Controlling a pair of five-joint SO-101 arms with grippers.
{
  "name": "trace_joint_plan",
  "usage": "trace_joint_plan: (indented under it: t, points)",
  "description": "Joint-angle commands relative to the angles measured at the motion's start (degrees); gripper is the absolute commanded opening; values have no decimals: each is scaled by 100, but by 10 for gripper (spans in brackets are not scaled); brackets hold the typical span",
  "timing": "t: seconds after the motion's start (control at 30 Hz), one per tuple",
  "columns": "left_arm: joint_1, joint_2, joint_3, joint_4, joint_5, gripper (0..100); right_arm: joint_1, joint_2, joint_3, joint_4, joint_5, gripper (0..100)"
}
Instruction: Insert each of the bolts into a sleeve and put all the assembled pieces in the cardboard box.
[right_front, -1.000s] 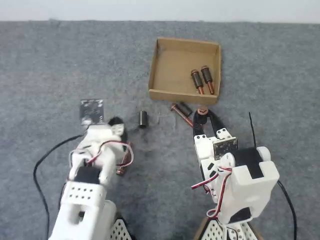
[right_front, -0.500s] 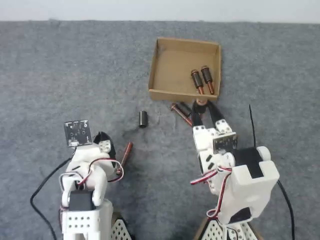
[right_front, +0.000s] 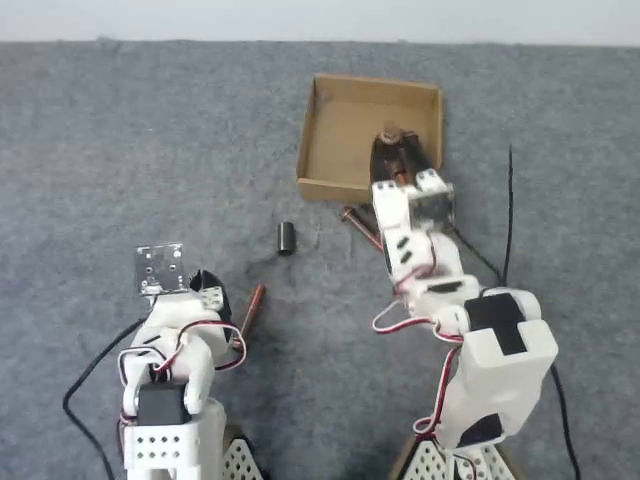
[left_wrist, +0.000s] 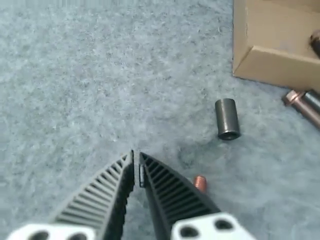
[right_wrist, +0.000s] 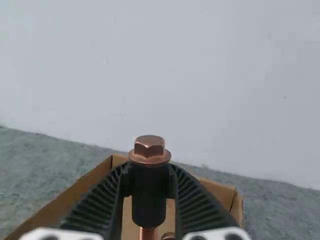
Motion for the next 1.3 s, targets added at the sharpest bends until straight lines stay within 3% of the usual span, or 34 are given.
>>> trace_joint_plan:
  t: [0.0,0.27,0.5,0.7,0.93,1.13,1.27]
  points:
    - [-18,-9,-101,-35,-571,12,4,-295,-914,1244,97,6]
    - [-18,-9,-101,-35,-668,12,-48,-277,-2497,4910,97,6]
    - [-26,-9,-101,-44,-668,12,-84,-145,-4158,7055,97,6]
    - [-26,-9,-101,-35,-668,12,-171,963,-6251,9446,97,6]
    - [-26,-9,-101,-35,-668,12,-180,2123,-8554,11380,97,6]
    - [-26,-9,-101,-44,-668,12,-189,2545,-9459,12224,97,8]
    - [-26,-9,-101,-44,-668,12,-259,2615,-9574,12655,97,107]
